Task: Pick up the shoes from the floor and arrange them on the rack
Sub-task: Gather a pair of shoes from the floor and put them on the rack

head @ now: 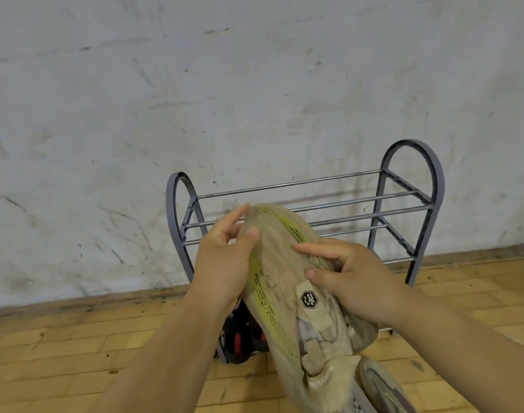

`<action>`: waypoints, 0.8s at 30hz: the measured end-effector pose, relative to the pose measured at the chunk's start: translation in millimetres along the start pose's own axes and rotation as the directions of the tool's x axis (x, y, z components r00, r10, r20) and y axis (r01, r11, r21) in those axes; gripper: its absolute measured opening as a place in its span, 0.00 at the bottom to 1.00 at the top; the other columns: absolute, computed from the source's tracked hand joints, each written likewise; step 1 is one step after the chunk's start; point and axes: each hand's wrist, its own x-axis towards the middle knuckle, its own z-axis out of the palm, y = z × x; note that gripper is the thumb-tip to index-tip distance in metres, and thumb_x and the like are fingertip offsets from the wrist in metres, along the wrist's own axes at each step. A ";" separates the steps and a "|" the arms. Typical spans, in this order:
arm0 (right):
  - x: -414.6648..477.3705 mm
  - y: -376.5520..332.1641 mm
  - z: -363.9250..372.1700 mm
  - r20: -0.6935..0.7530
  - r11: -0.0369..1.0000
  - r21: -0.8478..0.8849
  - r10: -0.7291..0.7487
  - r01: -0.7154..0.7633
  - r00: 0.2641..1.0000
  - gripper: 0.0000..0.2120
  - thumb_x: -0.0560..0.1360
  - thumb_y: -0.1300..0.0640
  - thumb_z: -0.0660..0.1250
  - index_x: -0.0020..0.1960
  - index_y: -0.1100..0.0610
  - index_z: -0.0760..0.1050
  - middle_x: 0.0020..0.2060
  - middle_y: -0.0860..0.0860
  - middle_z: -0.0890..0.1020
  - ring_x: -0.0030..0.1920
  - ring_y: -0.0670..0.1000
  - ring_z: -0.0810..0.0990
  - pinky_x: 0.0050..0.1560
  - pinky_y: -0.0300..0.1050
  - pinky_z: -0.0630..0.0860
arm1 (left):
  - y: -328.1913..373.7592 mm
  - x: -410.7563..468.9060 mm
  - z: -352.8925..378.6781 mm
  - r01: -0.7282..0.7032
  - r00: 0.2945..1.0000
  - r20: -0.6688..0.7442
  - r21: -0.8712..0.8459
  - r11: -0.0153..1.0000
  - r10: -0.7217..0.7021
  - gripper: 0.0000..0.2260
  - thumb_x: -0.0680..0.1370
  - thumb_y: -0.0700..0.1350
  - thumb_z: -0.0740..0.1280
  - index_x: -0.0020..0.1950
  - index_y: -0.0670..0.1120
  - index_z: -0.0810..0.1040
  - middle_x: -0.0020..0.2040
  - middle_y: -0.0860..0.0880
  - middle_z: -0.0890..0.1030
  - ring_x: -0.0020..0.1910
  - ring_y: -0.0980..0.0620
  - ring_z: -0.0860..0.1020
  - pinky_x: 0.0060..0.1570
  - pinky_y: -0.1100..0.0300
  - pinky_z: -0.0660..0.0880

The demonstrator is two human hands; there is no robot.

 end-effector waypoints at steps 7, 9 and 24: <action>6.7 -5.5 -16.8 -0.279 0.964 0.260 0.135 -0.060 0.951 0.19 0.79 0.59 0.73 0.62 0.37 0.82 0.60 0.37 0.81 0.60 0.38 0.81 0.62 0.41 0.80 | 0.3 -14.8 7.1 -0.061 0.962 0.272 0.078 0.995 0.038 0.26 0.80 0.45 0.72 0.73 0.66 0.71 0.59 0.61 0.82 0.55 0.60 0.84 0.51 0.57 0.83; 7.7 -4.3 -21.5 -0.341 0.955 0.287 0.172 -0.072 0.924 0.19 0.79 0.59 0.73 0.64 0.38 0.82 0.62 0.40 0.80 0.65 0.42 0.79 0.67 0.47 0.78 | -4.1 -16.7 9.2 -0.071 0.933 0.359 0.166 0.984 0.007 0.28 0.79 0.48 0.73 0.73 0.72 0.68 0.64 0.61 0.80 0.60 0.57 0.82 0.57 0.51 0.82; 14.1 13.1 -44.0 -0.314 0.832 0.552 0.273 -0.059 0.909 0.29 0.82 0.62 0.67 0.77 0.39 0.67 0.61 0.45 0.84 0.58 0.51 0.86 0.60 0.59 0.82 | -21.4 1.3 7.5 0.100 0.978 0.179 0.055 0.993 -0.108 0.27 0.82 0.45 0.69 0.77 0.65 0.67 0.59 0.53 0.85 0.58 0.52 0.85 0.60 0.44 0.80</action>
